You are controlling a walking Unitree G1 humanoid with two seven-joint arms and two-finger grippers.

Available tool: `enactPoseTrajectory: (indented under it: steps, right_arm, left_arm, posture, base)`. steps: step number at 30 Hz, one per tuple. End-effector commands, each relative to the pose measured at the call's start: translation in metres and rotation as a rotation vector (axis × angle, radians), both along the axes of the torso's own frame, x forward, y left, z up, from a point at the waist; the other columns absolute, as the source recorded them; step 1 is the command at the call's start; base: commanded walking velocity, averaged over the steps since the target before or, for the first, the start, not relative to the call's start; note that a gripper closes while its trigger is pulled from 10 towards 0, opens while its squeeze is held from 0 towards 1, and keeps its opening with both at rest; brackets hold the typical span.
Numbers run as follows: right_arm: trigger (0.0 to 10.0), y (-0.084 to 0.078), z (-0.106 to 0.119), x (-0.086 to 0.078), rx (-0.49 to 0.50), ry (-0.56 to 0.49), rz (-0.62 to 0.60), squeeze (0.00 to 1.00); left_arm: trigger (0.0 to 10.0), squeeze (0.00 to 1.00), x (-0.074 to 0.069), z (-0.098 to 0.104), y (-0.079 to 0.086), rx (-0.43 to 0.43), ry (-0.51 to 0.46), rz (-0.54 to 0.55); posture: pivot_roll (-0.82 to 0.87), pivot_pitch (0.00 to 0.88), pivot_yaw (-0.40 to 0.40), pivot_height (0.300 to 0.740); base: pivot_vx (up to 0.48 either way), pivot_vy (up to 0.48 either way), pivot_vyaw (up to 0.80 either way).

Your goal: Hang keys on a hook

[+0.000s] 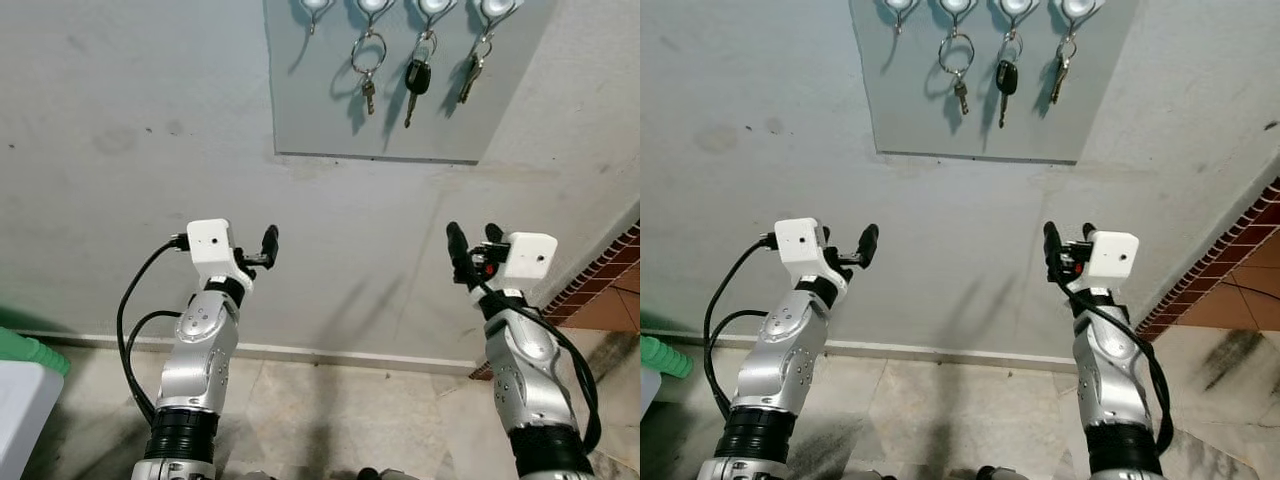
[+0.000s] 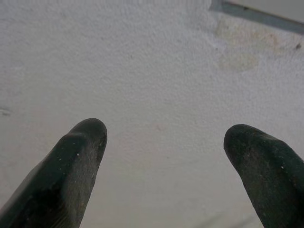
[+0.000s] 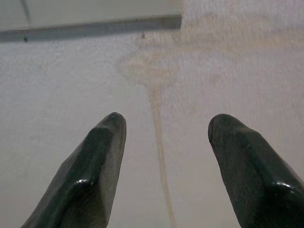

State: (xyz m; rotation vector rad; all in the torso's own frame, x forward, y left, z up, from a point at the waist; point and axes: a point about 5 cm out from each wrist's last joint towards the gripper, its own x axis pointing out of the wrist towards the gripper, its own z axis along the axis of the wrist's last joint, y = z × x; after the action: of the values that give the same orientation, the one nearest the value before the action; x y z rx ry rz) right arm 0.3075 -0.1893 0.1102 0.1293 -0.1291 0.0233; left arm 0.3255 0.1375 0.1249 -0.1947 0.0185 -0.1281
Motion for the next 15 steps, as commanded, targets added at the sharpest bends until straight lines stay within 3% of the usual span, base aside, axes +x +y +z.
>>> enactPoseTrajectory:
  steps: [1,15]
  right_arm:
    - [10.0,0.003,0.0,-0.002,-0.008,0.005,-0.003,0.0]
    - [10.0,0.02,-0.005,-0.004,0.033,0.044,0.005,0.0]
  left_arm:
    - [10.0,0.0,0.002,0.0,0.0,-0.012,-0.004,0.004]
    - [10.0,0.0,0.003,0.002,0.003,-0.038,-0.006,0.0]
  posture:
    - [-0.02,0.031,0.012,0.74]
    - [-0.02,0.023,0.067,0.74]
  base:
    - [0.0,0.0,0.0]
    - [0.0,0.0,0.0]
